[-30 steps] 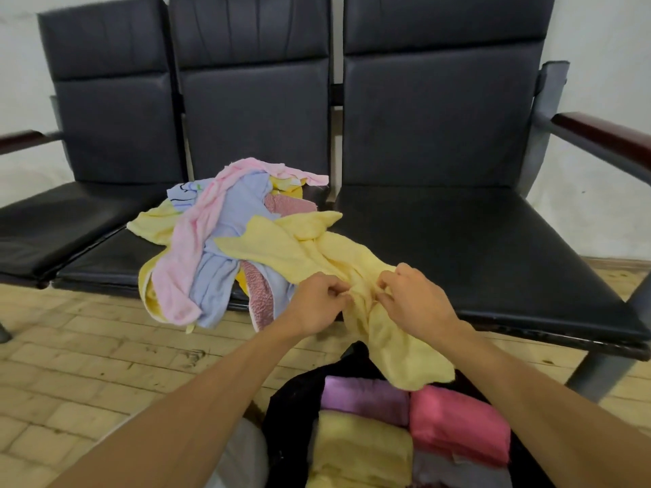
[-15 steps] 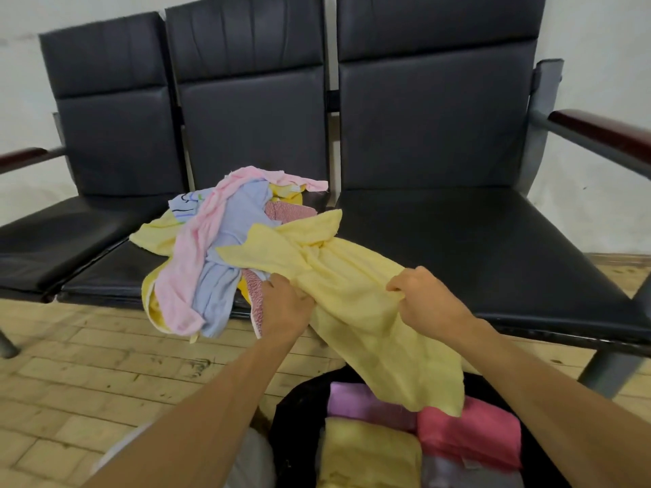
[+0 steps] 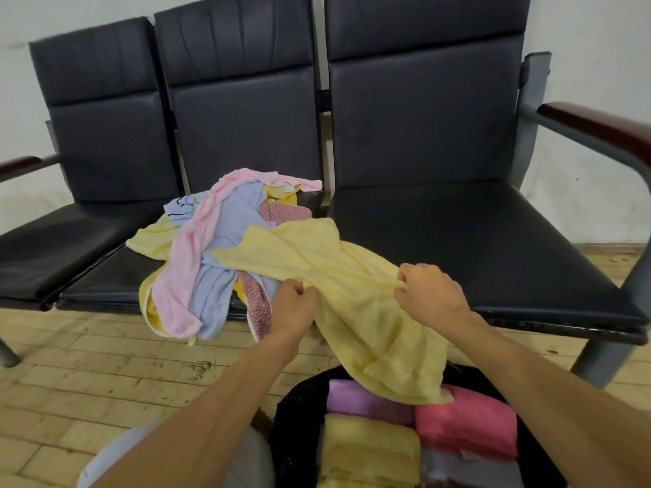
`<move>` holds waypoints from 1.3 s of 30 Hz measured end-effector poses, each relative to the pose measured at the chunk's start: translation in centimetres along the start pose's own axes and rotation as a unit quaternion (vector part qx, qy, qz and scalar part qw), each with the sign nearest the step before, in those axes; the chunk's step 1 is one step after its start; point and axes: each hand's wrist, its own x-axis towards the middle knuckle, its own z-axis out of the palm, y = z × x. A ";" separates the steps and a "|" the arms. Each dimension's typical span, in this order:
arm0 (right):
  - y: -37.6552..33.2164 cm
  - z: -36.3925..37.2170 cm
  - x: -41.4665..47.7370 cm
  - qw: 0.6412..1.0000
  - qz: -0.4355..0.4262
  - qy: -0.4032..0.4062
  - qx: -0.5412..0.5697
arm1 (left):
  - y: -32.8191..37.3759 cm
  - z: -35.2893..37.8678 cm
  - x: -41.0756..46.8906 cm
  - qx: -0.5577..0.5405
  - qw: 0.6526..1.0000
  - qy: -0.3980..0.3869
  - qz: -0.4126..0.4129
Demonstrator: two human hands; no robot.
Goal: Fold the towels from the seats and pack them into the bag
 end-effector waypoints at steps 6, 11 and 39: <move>0.9 -2.1 -0.5 0.991 0.040 -0.030 0.122 | 1.7 -1.1 -1.9 -0.252 0.960 -0.050 -0.114; 1.2 -3.3 -1.8 0.949 0.104 -0.052 0.294 | 0.4 -1.2 -3.8 -0.242 0.961 -0.067 -0.121; 7.8 -9.4 -6.9 0.719 0.186 0.089 0.664 | 3.6 -4.4 -4.8 -0.258 0.960 -0.099 -0.050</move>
